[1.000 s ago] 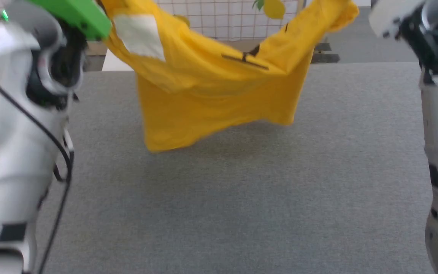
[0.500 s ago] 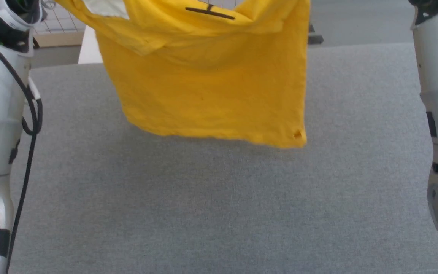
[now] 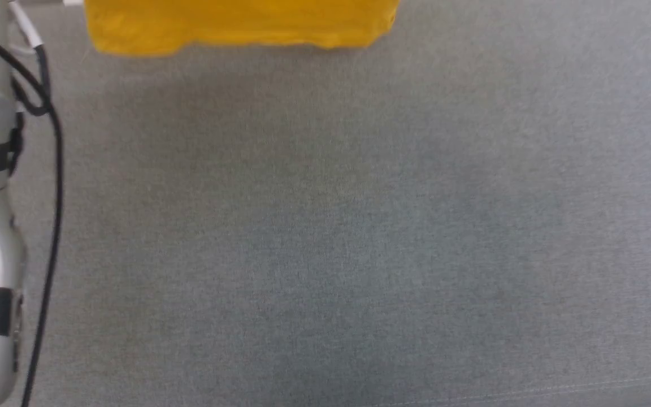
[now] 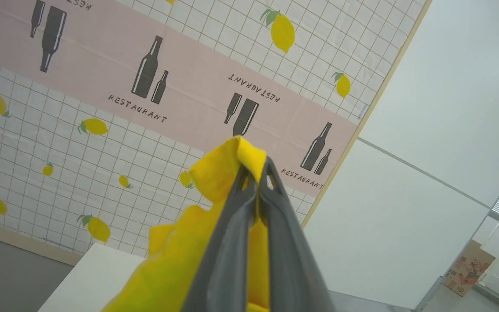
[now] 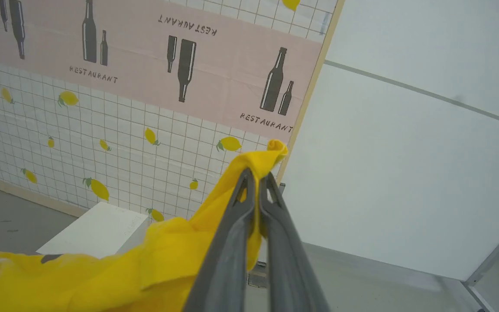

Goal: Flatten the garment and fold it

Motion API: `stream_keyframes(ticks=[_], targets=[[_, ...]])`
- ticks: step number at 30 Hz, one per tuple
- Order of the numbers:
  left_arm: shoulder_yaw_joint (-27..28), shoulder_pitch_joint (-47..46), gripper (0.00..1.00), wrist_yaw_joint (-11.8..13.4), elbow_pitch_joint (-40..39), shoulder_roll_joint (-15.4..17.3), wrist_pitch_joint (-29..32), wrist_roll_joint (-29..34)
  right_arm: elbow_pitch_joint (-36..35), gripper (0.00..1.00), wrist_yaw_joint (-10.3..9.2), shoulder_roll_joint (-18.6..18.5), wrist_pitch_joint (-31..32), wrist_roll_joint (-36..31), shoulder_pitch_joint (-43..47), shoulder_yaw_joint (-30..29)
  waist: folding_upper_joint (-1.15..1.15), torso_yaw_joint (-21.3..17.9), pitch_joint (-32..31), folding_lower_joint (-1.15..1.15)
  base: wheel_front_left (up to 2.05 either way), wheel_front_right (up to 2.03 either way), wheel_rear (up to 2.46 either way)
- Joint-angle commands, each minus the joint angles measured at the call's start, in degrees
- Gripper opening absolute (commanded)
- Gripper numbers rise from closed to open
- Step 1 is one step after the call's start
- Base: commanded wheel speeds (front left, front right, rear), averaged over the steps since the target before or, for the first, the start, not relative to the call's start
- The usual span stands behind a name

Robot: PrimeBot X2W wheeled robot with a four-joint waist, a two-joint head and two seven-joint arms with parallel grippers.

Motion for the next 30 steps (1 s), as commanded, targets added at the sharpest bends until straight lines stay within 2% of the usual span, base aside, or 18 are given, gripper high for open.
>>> stream_keyframes(ticks=[1, 4, 10, 16, 19, 22, 25, 30], targets=[[0.54, -0.70, 0.00, -0.81, 0.72, -0.94, -2.03, -0.27, 1.06, 0.00, -0.08, -0.17, -1.63, -1.80, -1.02, -1.01, 0.00, 1.16, 4.85, -0.01, 0.00, 0.00, 0.00], [1.21, -0.62, 0.00, -3.17, 2.24, -2.81, -6.26, -1.02, 2.38, 0.00, -0.08, -0.82, -5.10, -6.07, -1.48, -1.97, 0.00, 2.48, 5.72, -0.01, 0.00, 0.00, 0.00], [0.94, 1.57, 0.00, -9.85, 7.06, -4.43, -11.45, -2.42, 5.36, 0.00, -0.08, -3.71, -11.35, -13.49, 0.36, -2.87, 0.00, 5.61, 5.95, -0.01, 0.00, 0.00, 0.00], [1.02, 3.39, 0.00, -13.72, 8.56, -2.28, -9.45, -4.21, 7.53, 0.00, -0.08, -5.01, -13.93, -14.77, 0.17, -1.60, 0.00, 6.80, 10.19, -0.01, 0.00, 0.00, 0.00], [1.22, 6.91, 0.00, -15.24, 8.87, -0.84, -6.13, -6.29, 9.72, 0.00, -0.08, -5.60, -14.88, -12.23, 1.15, 0.99, 0.00, 7.12, 10.48, -0.01, 0.00, 0.00, 0.00], [1.72, 11.70, 0.00, -15.56, 7.70, 0.66, -1.86, -8.92, 11.03, 0.00, -0.08, -6.17, -15.20, -8.00, 2.85, 3.61, 0.00, 7.29, 9.98, -0.01, 0.00, 0.00, 0.00], [2.58, 16.43, 0.00, -14.84, 4.51, 1.90, 1.45, -11.32, 10.52, 0.00, -0.08, -7.21, -15.07, -2.55, 5.18, 5.56, 0.00, 7.55, 9.05, -0.01, 0.00, 0.00, 0.00], [4.09, 25.36, 0.00, -11.72, -4.27, 2.84, 6.14, -15.39, 5.33, 0.00, -0.08, -10.65, -12.55, 7.67, 11.94, 9.25, 0.00, 8.19, 6.97, -0.01, 0.00, 0.00, 0.00]])
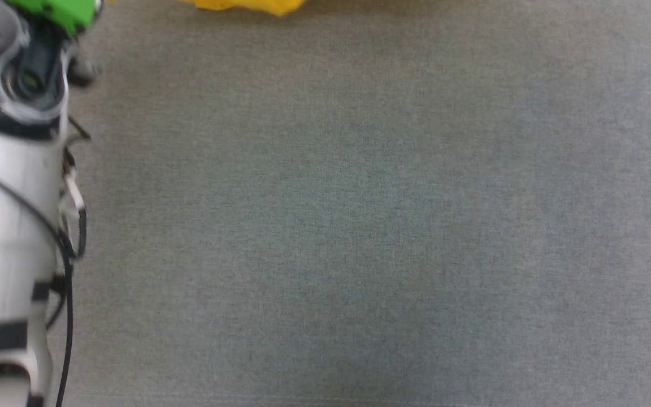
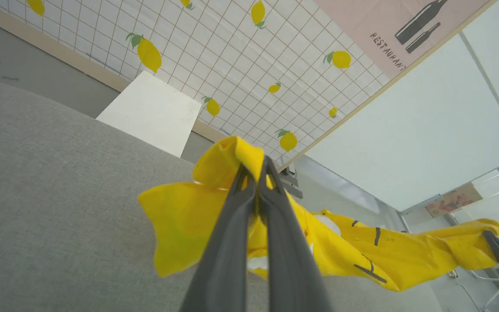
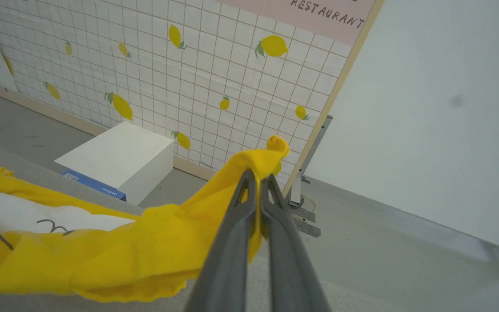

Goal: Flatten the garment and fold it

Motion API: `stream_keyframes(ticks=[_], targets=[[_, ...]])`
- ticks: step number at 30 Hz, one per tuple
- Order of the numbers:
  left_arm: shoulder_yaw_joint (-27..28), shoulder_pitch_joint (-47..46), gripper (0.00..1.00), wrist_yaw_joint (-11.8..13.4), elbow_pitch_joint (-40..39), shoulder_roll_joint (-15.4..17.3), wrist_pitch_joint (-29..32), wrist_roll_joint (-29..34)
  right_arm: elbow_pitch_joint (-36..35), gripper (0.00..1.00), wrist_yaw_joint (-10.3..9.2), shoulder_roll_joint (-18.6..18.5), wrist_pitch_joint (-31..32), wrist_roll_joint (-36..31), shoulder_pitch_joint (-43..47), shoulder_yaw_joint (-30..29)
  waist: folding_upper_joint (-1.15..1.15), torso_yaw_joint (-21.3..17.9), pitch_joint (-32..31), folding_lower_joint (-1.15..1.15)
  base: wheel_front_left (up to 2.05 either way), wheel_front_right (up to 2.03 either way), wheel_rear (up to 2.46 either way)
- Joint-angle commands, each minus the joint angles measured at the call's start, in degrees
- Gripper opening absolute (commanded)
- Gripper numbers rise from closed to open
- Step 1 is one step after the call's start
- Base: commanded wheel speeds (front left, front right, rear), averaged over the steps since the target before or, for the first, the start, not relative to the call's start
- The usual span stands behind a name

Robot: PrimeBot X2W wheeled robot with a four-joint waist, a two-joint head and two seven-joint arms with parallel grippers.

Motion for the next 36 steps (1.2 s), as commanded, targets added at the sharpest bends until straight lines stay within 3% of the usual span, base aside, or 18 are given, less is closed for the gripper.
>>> stream_keyframes(ticks=[1, 7, 13, 21, 32, 36], targets=[[0.49, 3.47, 0.00, 1.21, -2.53, 0.51, 0.95, -1.10, -2.33, 0.00, -0.09, -1.45, 1.02, 3.00, 3.32, 0.39, 0.00, 0.55, -1.48, 0.00, 0.00, 0.00, 0.00], [1.67, 16.56, 0.00, 6.16, -14.49, 0.69, 2.00, -3.29, -14.91, 0.00, -0.09, -6.88, 6.47, 12.26, 18.65, -0.63, 0.00, 1.04, -4.52, 0.00, 0.00, 0.00, 0.00], [2.27, 29.21, 0.00, 8.79, -20.82, -0.09, 0.62, -4.48, -25.68, 0.00, -0.09, -6.97, 11.50, 15.64, 34.83, -5.78, 0.00, 0.77, -8.66, 0.00, 0.00, 0.00, 0.00], [-1.38, 45.25, 0.00, 8.85, -24.73, 1.66, 0.12, -2.43, -37.16, 0.00, -0.09, -1.68, 17.05, 16.89, 54.28, -14.11, 0.00, 0.81, -15.22, 0.00, 0.00, 0.00, 0.00], [1.23, 68.63, 0.00, 10.95, -31.58, 2.14, -4.18, -4.62, -52.55, 0.00, -0.09, 10.24, 21.90, 16.53, 76.74, -26.70, 0.00, 0.08, -23.67, 0.00, 0.00, 0.00, 0.00], [1.82, 74.72, 0.00, 11.36, -33.93, 2.06, -5.21, -5.23, -56.42, 0.00, -0.09, 13.03, 23.37, 16.44, 83.05, -29.48, 0.00, -0.31, -26.46, 0.00, 0.00, 0.00, 0.00]])
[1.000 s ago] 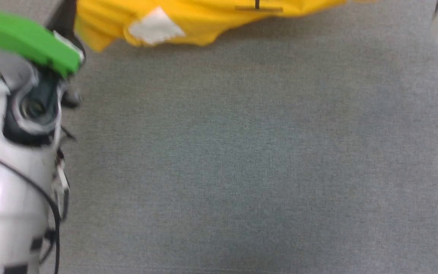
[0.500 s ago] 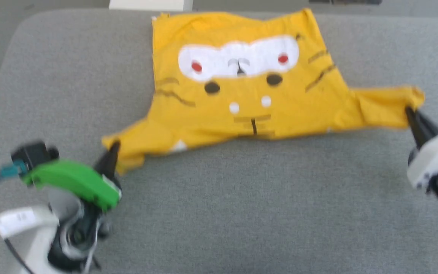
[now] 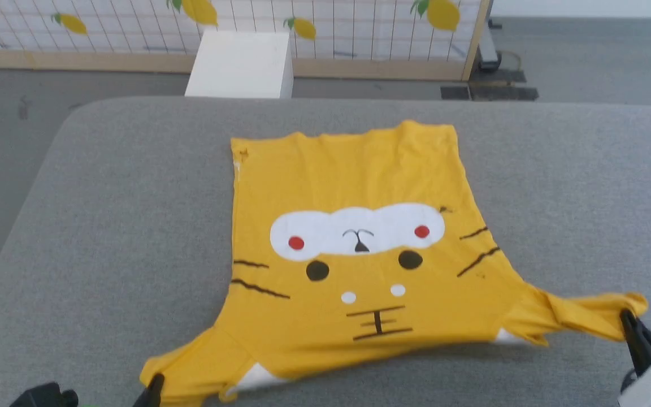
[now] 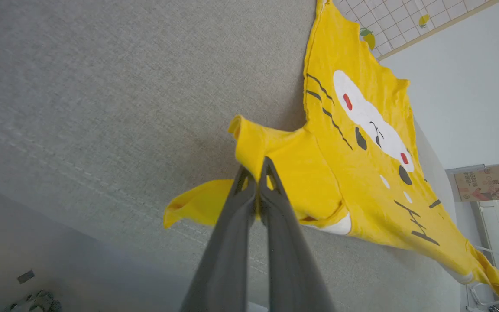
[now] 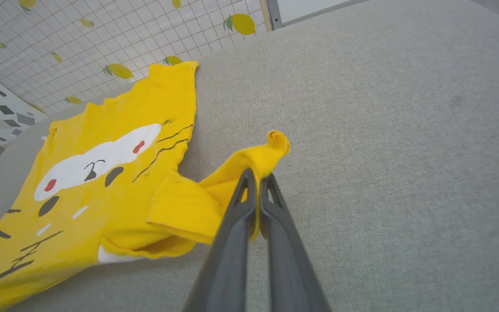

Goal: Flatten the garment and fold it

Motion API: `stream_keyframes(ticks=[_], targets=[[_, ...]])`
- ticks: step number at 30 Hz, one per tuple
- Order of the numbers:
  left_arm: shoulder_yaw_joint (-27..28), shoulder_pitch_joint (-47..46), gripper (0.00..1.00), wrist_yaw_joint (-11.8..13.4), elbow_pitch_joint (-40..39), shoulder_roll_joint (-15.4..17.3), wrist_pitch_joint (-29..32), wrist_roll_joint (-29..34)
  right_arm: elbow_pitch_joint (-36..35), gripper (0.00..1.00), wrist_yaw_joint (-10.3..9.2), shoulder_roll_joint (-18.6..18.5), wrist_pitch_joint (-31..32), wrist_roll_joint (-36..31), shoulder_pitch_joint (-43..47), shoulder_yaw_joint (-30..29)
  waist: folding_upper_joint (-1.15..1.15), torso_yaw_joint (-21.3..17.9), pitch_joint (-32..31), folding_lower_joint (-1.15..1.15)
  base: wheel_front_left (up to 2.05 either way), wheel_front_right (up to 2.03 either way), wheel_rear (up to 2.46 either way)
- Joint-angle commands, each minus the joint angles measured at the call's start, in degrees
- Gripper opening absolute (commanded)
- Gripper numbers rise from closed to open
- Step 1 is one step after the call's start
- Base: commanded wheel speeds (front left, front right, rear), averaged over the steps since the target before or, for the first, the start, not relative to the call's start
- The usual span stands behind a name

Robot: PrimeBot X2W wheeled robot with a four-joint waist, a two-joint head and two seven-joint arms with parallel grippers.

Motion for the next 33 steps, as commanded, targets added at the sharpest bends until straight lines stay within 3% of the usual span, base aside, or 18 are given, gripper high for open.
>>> stream_keyframes(ticks=[1, 10, 19, 26, 33], targets=[[0.39, 1.66, 0.00, 0.34, -0.82, 0.28, -0.41, -0.45, -1.11, 0.00, -0.09, 0.42, 0.26, -0.16, 1.68, -0.84, 0.00, -0.56, -3.33, 0.01, 0.00, 0.00, 0.00], [0.56, 6.68, 0.00, 1.39, -5.53, 1.55, -0.07, -0.33, -4.13, 0.00, -0.09, 1.37, -0.04, 3.76, 9.66, -2.79, 0.00, -0.74, -4.44, 0.01, 0.00, 0.00, 0.00], [-0.77, 2.82, 0.00, 0.62, -5.64, 0.74, -0.42, 0.84, -1.76, 0.00, -0.09, 1.39, -1.34, 2.41, 7.84, -0.68, 0.00, -0.50, -0.96, 0.01, 0.00, 0.00, 0.00], [-2.66, -2.14, 0.00, -0.39, -4.56, -0.15, -0.16, 2.03, 4.82, 0.00, -0.09, 1.08, 0.05, -3.67, 3.07, 1.64, 0.00, 0.34, 1.19, 0.01, 0.00, 0.00, 0.00], [-3.89, -4.64, 0.00, -0.86, -4.16, -0.40, 0.52, 2.59, 16.60, 0.00, -0.09, 0.27, 0.14, -8.48, -2.51, 2.34, 0.00, 1.17, 1.97, 0.01, 0.00, 0.00, 0.00]])
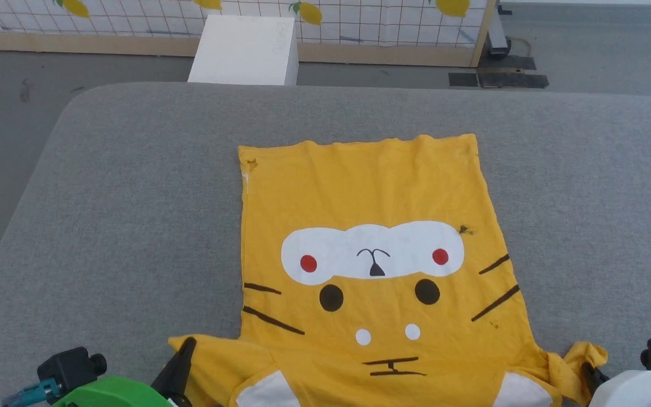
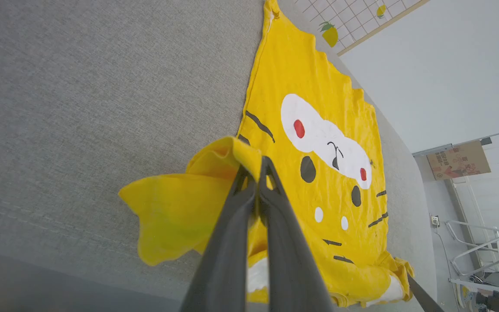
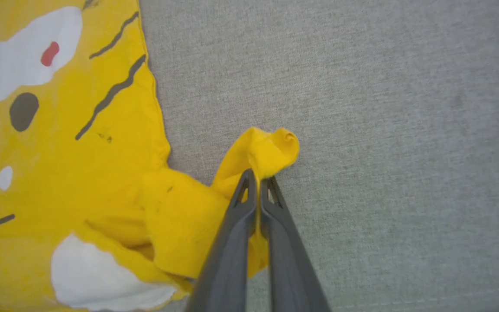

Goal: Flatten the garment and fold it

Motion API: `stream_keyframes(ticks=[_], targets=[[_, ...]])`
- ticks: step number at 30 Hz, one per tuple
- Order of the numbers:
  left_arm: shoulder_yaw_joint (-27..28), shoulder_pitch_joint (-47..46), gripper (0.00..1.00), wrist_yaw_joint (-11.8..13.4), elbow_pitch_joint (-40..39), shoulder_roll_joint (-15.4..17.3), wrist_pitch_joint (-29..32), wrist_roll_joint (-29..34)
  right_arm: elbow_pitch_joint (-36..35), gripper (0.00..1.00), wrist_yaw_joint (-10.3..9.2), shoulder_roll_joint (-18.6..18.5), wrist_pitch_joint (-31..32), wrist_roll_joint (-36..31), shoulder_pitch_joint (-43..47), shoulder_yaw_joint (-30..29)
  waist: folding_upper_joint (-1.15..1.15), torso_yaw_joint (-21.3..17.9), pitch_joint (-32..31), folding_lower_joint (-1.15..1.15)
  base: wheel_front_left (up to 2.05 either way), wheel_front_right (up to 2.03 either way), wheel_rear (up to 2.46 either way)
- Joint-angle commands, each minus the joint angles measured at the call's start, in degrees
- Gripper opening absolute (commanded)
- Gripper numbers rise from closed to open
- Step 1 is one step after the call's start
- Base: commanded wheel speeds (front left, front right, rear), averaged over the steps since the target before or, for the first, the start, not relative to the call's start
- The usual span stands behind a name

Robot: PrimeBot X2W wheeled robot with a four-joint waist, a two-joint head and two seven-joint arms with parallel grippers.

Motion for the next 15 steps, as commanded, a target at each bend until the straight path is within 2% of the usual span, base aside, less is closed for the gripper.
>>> stream_keyframes(ticks=[1, 4, 5, 6, 7, 11, 15], targets=[[0.02, -1.25, 0.00, -0.29, 0.08, 0.01, 0.14, 0.96, 1.76, 0.00, -0.08, -0.25, -0.46, -0.65, -1.57, -0.12, 0.00, 0.36, 0.22, 0.00, 0.00, 0.00, 0.00], [0.00, -1.64, 0.00, -0.16, -0.11, 0.13, 0.19, 1.18, 5.84, 0.00, -0.08, -0.21, -1.48, -1.36, -3.53, -0.52, 0.00, 0.54, 0.40, 0.00, 0.00, 0.00, 0.00], [0.01, -1.67, 0.00, -0.11, -0.23, 0.14, 0.17, 1.22, 6.74, 0.23, -0.08, -0.19, -1.84, -1.53, -4.02, -0.72, 0.00, 0.56, 0.45, 0.00, 0.00, 0.00, 0.00], [-0.01, -1.69, 0.00, -0.07, -0.38, 0.17, 0.16, 1.30, 7.70, 0.71, -0.08, -0.18, -2.16, -1.78, -4.47, -0.90, 0.00, 0.60, 0.51, 0.00, 0.00, 0.00, 0.00], [-0.04, -1.69, 0.00, -0.03, -0.50, 0.20, 0.16, 1.37, 8.30, 1.00, -0.08, -0.14, -2.14, -1.69, -4.73, -1.03, 0.00, 0.63, 0.55, 0.00, 0.00, 0.00, 0.00], [-0.19, -1.64, 0.00, 0.01, -1.07, 0.24, 0.10, 1.57, 7.16, 1.00, -0.08, 0.01, -2.09, -0.33, -4.92, -2.31, 0.00, 0.99, 0.97, 0.00, 0.00, 0.00, 0.00], [-0.23, -1.58, 0.00, -0.01, -1.58, -0.03, -0.44, 1.83, -0.38, 1.00, -0.08, -0.26, -1.11, 1.74, -3.56, -4.84, 0.00, 1.30, 1.95, 0.00, 0.00, 0.00, 0.00]])
